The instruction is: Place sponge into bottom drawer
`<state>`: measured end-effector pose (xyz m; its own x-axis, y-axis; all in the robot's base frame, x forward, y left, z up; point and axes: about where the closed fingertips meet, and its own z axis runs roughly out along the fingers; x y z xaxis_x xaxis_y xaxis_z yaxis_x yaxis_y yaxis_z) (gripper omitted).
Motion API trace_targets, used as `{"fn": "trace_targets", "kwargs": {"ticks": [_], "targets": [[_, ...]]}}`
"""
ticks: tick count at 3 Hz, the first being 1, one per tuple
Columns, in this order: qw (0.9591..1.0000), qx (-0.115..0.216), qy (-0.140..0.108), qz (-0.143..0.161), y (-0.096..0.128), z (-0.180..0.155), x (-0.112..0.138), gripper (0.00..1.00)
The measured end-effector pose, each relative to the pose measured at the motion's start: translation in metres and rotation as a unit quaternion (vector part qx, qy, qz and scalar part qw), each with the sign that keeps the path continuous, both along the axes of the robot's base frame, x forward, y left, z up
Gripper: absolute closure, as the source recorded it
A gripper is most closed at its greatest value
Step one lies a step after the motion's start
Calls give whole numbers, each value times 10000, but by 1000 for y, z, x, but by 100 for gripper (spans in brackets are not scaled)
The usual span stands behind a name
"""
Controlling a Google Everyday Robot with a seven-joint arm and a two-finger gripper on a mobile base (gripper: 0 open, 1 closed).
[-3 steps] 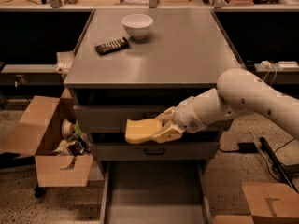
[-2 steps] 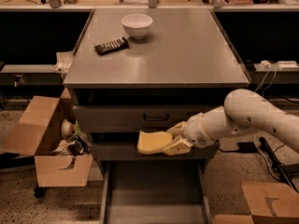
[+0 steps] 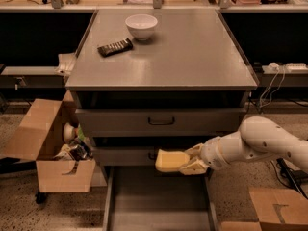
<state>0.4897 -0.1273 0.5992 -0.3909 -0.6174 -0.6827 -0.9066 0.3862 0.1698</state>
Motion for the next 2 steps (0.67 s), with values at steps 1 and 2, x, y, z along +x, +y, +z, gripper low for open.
{"fn": "trace_targets", "kwargs": {"ticks": [1,2], "targets": [[9997,-134,211,-50,-5,-21,-4,100],[9935,-456,975,-369,-41,-111,-33,100]]}}
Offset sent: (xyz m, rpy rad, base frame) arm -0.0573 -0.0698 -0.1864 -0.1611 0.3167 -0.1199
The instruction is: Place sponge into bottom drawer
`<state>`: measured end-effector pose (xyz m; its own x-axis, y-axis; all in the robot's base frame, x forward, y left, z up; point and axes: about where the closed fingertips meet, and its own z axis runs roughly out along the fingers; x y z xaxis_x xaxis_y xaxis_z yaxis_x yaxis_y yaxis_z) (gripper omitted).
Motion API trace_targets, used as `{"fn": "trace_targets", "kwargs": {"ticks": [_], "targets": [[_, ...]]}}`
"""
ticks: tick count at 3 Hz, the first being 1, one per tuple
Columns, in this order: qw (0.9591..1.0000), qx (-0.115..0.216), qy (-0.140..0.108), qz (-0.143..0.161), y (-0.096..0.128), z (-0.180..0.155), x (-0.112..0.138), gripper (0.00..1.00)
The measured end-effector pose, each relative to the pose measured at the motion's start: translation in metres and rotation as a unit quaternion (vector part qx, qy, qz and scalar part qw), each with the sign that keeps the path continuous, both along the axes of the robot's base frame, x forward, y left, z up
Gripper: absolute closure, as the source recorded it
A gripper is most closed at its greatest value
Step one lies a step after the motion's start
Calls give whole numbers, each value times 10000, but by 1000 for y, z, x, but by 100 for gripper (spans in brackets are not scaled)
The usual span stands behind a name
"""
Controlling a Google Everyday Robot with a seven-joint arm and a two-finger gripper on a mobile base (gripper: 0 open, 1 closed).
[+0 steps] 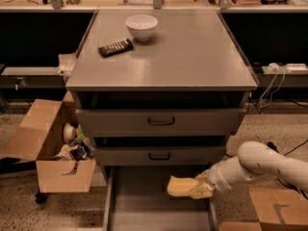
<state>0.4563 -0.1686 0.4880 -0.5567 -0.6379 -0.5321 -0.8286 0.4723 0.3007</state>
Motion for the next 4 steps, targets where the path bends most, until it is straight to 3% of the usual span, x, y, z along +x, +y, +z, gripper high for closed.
{"fn": "trace_targets", "kwargs": {"ticks": [1,2,4], "targets": [[9960,27,832,-319,-26,-90,-37,100],[9957,44,863,-337,-26,-93,-37,100],[9930,25,1138,-328,-28,-194,0,100]]}}
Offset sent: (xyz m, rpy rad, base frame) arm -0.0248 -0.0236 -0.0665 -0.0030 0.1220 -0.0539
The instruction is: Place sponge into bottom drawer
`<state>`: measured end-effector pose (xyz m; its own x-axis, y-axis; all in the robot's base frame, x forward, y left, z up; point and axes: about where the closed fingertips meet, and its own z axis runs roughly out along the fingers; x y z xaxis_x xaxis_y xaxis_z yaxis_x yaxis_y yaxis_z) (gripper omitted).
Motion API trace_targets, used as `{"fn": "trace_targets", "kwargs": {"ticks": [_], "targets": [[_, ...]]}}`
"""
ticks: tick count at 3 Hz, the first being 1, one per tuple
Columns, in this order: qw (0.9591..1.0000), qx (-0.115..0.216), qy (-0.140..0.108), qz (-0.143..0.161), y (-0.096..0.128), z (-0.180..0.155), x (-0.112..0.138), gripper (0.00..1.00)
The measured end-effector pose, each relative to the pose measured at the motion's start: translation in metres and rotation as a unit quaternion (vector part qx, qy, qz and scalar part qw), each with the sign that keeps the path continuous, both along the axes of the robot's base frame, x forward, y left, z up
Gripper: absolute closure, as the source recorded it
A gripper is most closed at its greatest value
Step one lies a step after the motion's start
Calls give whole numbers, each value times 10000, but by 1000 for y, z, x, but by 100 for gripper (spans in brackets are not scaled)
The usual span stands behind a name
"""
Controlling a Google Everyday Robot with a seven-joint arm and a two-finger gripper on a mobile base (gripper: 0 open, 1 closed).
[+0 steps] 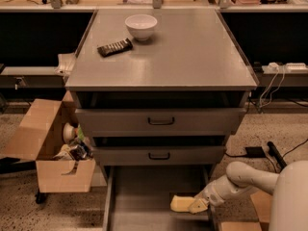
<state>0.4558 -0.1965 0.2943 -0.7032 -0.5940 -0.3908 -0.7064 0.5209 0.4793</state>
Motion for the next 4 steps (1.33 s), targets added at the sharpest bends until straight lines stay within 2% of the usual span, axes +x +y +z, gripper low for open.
{"fn": "trace_targets", "kwargs": {"ticks": [1,2,4], "targets": [[9998,9,185,-35,4,-47,15,100],[9990,23,443,-18,15,-86,22,85],[9972,29,745,69,35,-118,25,39]]}}
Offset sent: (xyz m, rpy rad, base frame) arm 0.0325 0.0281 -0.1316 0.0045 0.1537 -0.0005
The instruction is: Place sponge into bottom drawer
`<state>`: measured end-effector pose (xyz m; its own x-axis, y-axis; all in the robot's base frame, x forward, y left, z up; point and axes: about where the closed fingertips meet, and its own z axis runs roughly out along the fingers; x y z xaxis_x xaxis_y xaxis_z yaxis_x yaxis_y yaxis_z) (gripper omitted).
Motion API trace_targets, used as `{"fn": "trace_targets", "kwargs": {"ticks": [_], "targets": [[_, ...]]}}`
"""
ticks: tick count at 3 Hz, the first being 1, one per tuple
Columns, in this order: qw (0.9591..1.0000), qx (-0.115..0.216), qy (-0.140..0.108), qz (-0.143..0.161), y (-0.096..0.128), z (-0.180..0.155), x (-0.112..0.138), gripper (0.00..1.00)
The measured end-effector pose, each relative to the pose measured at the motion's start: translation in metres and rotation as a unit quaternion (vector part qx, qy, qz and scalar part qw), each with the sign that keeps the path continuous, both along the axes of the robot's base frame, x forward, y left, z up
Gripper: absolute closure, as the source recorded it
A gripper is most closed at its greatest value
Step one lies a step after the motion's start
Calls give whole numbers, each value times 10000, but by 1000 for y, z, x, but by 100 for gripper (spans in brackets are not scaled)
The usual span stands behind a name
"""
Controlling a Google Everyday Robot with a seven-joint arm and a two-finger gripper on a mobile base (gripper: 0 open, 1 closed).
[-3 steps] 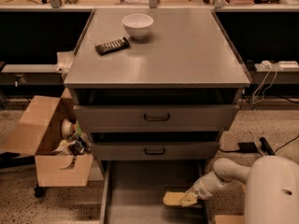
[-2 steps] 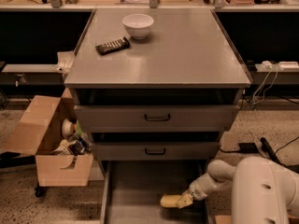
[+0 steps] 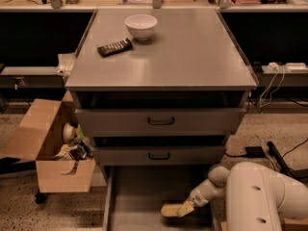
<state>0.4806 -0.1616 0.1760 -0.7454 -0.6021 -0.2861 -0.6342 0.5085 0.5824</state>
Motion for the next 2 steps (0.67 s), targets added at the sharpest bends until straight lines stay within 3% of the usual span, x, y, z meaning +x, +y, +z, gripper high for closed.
{"fn": "trace_targets", "kwargs": {"ticks": [1,2], "targets": [[10000,-4,66,32,5,-5,0,15],[9999,110,40,1,1,-3,2,0]]}}
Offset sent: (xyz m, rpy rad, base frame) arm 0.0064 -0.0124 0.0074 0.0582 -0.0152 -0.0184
